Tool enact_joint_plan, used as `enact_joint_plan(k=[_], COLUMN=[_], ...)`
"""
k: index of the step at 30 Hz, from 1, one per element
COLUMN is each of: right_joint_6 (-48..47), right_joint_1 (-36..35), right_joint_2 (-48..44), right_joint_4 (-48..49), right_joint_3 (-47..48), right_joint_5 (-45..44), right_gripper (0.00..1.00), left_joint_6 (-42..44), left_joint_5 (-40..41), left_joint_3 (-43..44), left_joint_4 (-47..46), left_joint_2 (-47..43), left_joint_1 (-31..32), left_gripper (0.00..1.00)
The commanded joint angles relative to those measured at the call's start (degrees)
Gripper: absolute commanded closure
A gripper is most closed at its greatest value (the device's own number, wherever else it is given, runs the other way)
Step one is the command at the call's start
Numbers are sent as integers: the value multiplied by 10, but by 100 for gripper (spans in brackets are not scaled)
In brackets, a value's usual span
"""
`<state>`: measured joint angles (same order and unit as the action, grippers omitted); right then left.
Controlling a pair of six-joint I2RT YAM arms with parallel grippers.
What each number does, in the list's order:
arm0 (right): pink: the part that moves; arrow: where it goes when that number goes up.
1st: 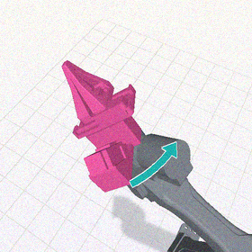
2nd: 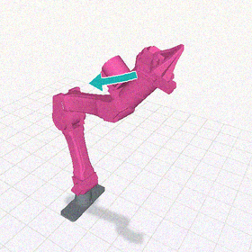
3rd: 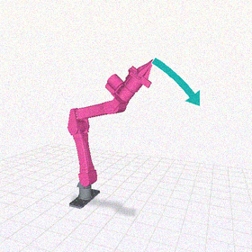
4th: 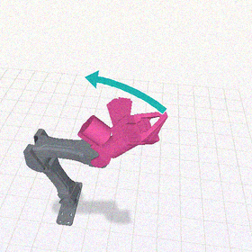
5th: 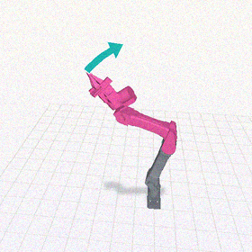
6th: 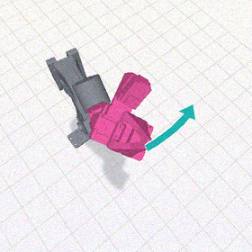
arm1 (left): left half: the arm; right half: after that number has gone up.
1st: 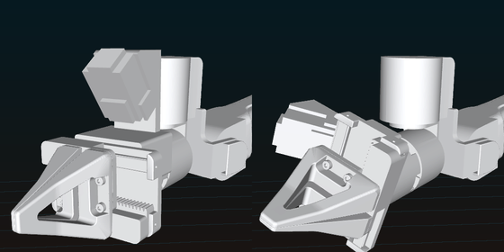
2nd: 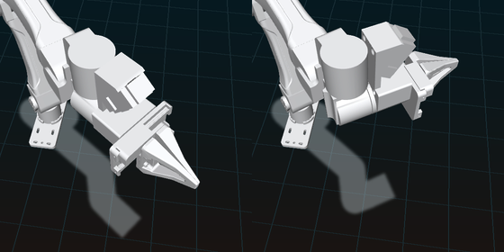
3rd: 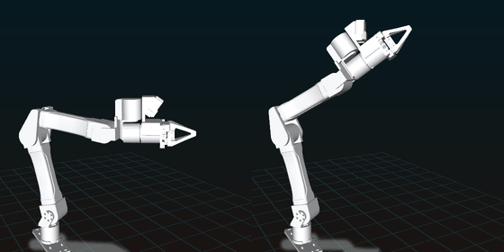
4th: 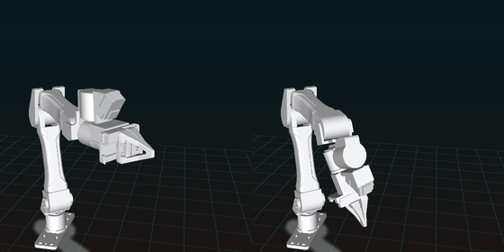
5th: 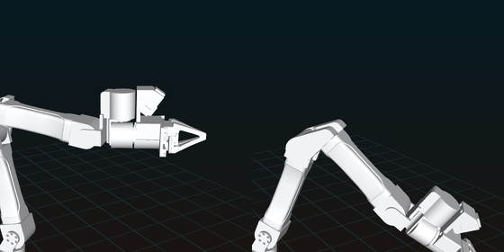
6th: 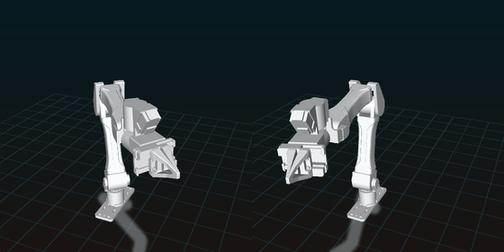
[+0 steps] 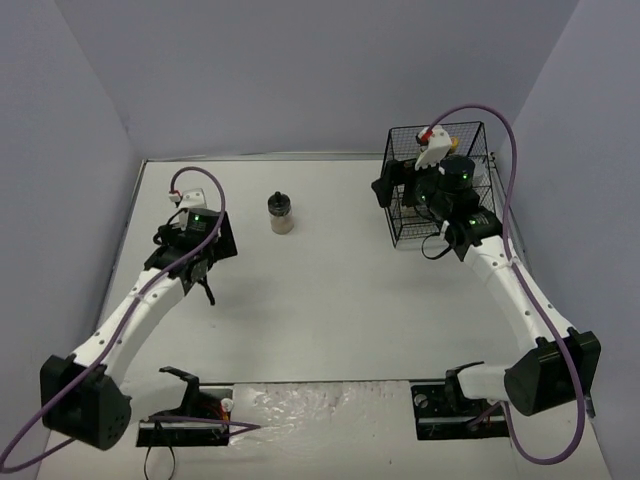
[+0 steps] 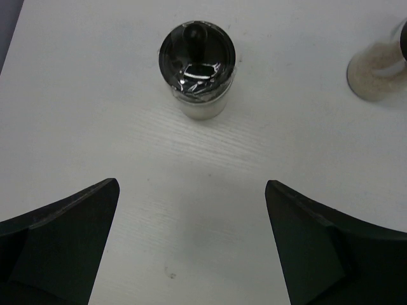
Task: Organize the condiment bottles
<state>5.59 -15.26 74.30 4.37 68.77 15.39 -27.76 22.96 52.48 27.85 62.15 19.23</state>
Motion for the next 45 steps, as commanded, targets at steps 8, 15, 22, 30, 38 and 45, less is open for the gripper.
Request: enact_joint_plan(k=[8,15,22,30,38,45], right_joint_6=[18,15,14,14,13,13], right_joint_1=[-6,-6,-6,-6,-6,-7], right_joint_2=[-101,-115,-105,-91,-92,-112], right_joint_4=[53,51,53,56,56,54], right_joint_3=[-92,-109,-109,-106,-128,-146], right_joint_5=[33,31,34,34,26,17], right_gripper=[0,0,0,0,0,0], left_joint_6=[-17,-12,8,37,47,63], left_joint_5=[-27,-41,-109,-150,-183,-152], left_joint_3=[202,235,234,213,253,293], left_joint_4=[-88,-82,-79,-76,-54,-49], left_joint_2=[268,337,356,317,339,396], left_joint_1=[-90,-112,-109,-24,192,300], left_gripper=[3,3,54,90,96,83])
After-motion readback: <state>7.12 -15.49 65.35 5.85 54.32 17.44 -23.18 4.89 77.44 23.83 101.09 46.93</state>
